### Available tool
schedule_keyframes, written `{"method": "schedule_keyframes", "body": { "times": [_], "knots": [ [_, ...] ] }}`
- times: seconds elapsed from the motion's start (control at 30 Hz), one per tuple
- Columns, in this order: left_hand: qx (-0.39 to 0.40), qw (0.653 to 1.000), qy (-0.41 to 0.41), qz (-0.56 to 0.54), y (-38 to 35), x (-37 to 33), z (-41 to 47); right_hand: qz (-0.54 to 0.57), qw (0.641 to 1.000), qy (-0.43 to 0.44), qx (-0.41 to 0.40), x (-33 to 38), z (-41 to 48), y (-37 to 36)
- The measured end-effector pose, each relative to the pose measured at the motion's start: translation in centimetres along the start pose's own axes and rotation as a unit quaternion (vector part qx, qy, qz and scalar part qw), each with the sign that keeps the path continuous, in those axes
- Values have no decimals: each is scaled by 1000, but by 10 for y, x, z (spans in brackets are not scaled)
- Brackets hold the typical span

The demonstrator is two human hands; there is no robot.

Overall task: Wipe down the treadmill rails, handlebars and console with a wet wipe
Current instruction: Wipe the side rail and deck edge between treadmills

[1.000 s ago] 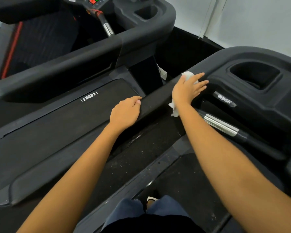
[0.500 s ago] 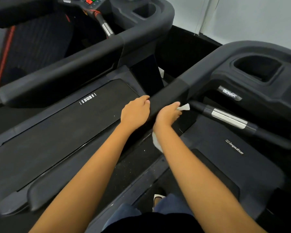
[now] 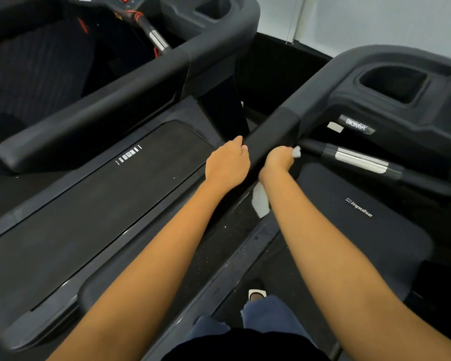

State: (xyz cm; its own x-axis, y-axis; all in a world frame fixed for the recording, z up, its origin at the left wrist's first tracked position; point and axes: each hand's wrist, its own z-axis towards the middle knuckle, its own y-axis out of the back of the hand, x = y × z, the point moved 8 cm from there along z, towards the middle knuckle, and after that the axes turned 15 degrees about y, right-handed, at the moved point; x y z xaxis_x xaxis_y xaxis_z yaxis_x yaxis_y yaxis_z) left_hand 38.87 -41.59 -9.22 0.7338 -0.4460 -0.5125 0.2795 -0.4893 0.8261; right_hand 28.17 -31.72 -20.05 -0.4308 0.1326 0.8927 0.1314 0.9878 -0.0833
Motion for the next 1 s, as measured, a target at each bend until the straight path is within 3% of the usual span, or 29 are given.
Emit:
{"method": "schedule_keyframes", "body": {
  "times": [0.2,0.37,0.53,0.77,0.87,1.0],
  "knots": [
    [3,1000,-6,18,0,0,-1,-64,996,54,11,30,31,10],
    [-18,999,-21,33,0,-4,-4,-16,1000,-1,14,-35,-20,11],
    [-7,998,-46,47,-1,-5,-12,67,993,-19,91,-61,-87,3],
    [15,993,-107,49,7,25,-38,46,996,-24,68,-11,-9,-8],
    [16,994,-102,23,13,41,-43,43,996,29,75,-21,-56,-4],
    [22,995,-100,-6,18,49,-46,28,993,29,107,-75,-139,7]
  ]
}}
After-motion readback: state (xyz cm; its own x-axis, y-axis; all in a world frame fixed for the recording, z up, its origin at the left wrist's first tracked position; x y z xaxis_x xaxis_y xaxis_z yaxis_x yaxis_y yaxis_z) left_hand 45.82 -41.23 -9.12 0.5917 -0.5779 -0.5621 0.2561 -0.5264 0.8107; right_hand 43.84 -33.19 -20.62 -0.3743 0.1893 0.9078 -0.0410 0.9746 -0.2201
